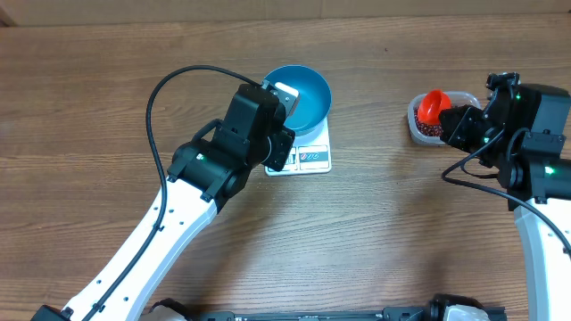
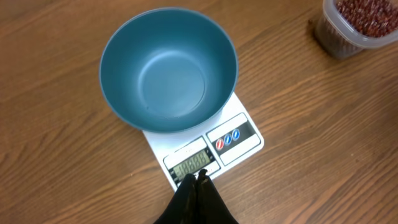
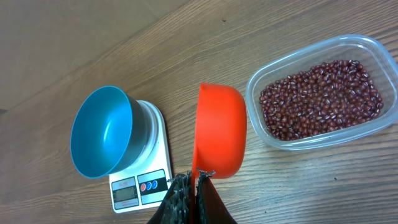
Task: Scoop item into bowl and weigh 150g on scale
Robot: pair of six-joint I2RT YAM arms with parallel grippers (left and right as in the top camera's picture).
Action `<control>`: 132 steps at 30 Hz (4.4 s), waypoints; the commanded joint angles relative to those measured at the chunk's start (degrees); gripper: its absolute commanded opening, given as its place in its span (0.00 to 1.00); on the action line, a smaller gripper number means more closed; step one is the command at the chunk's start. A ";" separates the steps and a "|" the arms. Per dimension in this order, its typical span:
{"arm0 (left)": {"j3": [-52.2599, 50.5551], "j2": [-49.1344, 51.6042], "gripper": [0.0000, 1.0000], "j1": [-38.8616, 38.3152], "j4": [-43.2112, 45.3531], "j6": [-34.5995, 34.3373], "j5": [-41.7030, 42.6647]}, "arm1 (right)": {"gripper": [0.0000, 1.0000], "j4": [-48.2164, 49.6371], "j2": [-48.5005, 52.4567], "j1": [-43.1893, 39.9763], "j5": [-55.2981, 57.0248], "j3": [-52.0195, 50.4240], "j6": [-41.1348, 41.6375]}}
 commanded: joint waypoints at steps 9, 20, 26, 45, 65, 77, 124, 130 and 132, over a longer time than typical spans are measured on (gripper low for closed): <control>0.44 -1.16 0.04 -0.11 -0.59 -4.11 1.20 | 0.04 -0.57 -0.90 -0.22 0.04 1.51 -0.44; 0.44 -5.14 0.04 -0.11 -3.28 -4.11 1.38 | 0.04 -1.11 -0.90 -0.22 0.07 1.51 -0.44; 0.44 -11.02 0.04 0.48 -8.83 -4.09 -0.57 | 0.04 -1.14 -0.90 -0.22 0.07 1.51 -0.44; -0.70 -14.19 0.05 8.31 -12.63 -4.31 -0.28 | 0.04 0.61 -0.90 -0.22 0.09 1.51 -0.02; -21.94 -25.42 0.04 8.31 2.95 -7.15 4.13 | 0.04 -0.11 -0.90 -0.22 0.11 1.51 -0.24; -23.50 -23.91 0.04 8.28 3.78 -7.06 2.86 | 0.04 -0.28 -0.90 -0.22 0.13 1.51 -0.26; -23.50 -14.29 0.09 8.09 12.59 5.05 7.56 | 0.04 -0.28 -0.90 -0.22 1.18 1.51 -0.24; -23.50 -14.29 0.18 8.09 13.66 4.42 7.61 | 0.04 -0.28 -0.90 -0.22 1.20 1.51 -0.24; -23.50 -14.27 0.31 8.11 13.62 4.48 7.56 | 0.04 -0.31 -0.90 -0.22 1.18 1.51 -0.24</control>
